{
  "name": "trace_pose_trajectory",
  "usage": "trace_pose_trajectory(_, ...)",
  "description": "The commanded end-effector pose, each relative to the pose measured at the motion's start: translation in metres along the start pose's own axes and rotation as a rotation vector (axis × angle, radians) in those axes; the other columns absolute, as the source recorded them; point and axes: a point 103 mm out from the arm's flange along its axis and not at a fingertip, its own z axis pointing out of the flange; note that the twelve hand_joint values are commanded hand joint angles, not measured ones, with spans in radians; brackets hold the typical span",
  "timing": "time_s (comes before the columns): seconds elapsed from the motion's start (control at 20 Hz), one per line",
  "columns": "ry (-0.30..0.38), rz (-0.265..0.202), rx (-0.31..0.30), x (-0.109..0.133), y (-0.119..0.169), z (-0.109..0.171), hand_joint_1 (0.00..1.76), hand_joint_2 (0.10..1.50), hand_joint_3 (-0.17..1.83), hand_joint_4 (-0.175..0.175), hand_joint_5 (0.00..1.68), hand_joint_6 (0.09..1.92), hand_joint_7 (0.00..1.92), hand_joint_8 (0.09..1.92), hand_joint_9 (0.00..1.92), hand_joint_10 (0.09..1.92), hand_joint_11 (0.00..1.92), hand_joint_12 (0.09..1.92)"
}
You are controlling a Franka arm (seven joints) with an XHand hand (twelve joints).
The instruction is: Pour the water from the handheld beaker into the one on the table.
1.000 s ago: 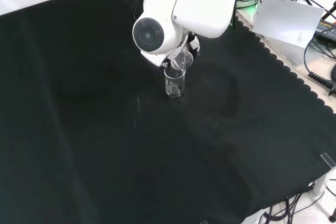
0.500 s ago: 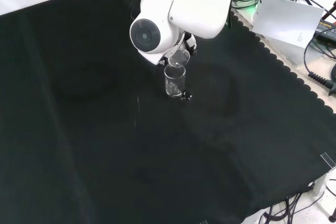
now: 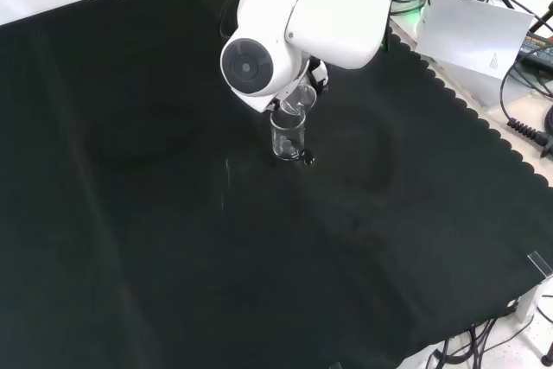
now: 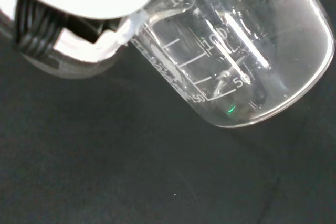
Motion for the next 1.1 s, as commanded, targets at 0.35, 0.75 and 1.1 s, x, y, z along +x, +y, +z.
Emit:
trace_pose_trajectory(0.35,-0.006,0.012,0.017,-0.022,0.007,0.021,1.32,0.74,0.41,-0.175,1.4,0.32,1.57,0.09,1.63,0.09,1.31,0.72)
trace_pose_trajectory(0.75,-0.022,0.023,0.028,0.005,-0.003,-0.003,1.32,0.74,0.41,-0.175,1.4,0.32,1.57,0.09,1.63,0.09,1.31,0.72)
trace_pose_trajectory(1.1,-0.044,0.029,0.045,0.002,0.0,0.002,1.32,0.74,0.41,-0.175,1.4,0.32,1.57,0.09,1.63,0.09,1.31,0.72)
